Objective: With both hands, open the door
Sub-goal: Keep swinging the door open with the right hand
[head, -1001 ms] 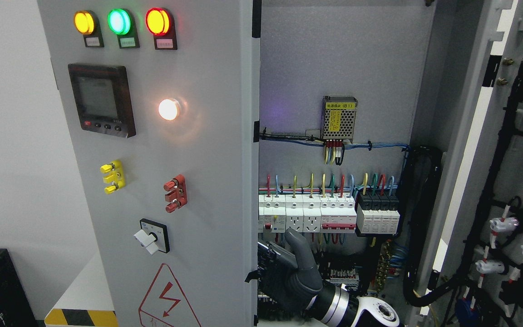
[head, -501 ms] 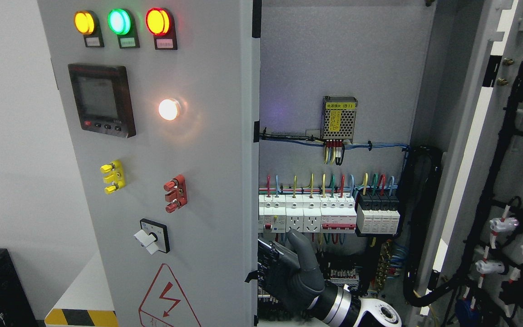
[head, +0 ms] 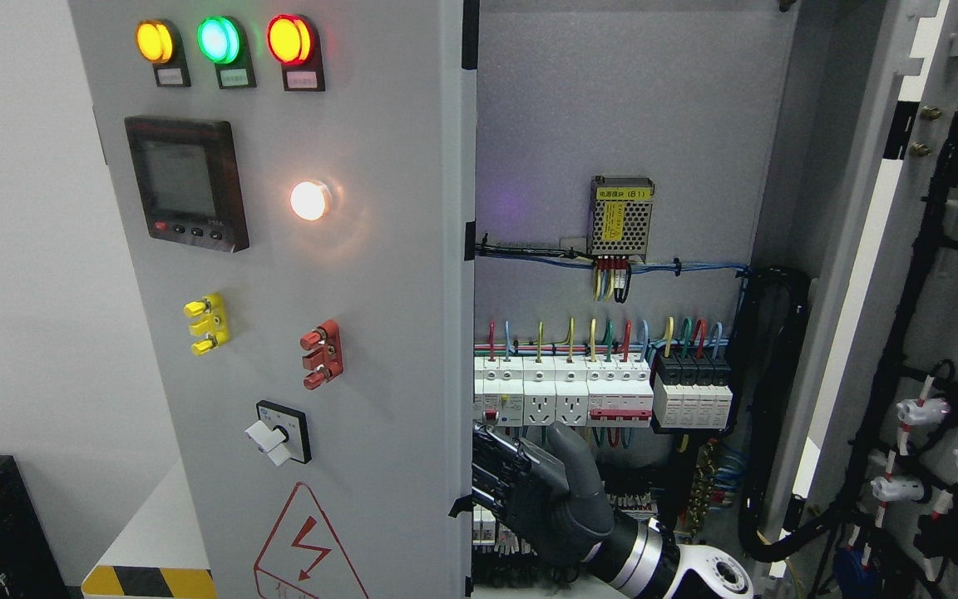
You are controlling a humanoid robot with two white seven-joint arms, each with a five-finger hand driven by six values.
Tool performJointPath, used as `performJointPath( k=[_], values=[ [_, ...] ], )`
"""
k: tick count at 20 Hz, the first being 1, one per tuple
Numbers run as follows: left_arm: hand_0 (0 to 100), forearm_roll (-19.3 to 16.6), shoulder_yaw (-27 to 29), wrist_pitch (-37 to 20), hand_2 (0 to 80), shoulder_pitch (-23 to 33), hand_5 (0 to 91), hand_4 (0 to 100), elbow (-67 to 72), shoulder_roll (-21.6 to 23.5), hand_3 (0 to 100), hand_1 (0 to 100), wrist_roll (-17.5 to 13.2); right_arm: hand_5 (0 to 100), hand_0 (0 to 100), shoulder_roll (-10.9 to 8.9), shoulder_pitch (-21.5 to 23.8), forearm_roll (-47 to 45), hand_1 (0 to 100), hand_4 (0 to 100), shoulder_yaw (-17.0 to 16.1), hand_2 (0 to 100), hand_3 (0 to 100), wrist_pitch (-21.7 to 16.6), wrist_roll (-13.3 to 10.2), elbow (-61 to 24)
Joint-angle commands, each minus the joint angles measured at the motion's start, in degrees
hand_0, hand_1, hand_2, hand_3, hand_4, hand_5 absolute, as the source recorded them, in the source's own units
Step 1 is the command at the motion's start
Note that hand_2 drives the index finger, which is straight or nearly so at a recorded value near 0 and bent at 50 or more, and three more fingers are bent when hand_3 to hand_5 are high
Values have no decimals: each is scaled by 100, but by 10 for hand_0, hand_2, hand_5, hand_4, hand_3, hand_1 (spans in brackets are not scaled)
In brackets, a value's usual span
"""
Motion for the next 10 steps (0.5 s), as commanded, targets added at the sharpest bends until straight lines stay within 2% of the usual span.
performJointPath(
  k=[1,5,10],
  values=[
    [837,0,-2,-2,0,0,0,0,-53,-1,0,212,2,0,0,-324,-21,-10,0,0,219,0,0,-363,131,391],
    [837,0,-2,-2,0,0,0,0,-53,-1,0,212,2,0,0,-324,-82,-10,0,0,377,0,0,-408,316,401],
    [837,0,-2,-2,0,0,0,0,-53,-1,0,212,2,0,0,-324,-214,-19,0,0,728,0,0,-408,316,418]
  ],
)
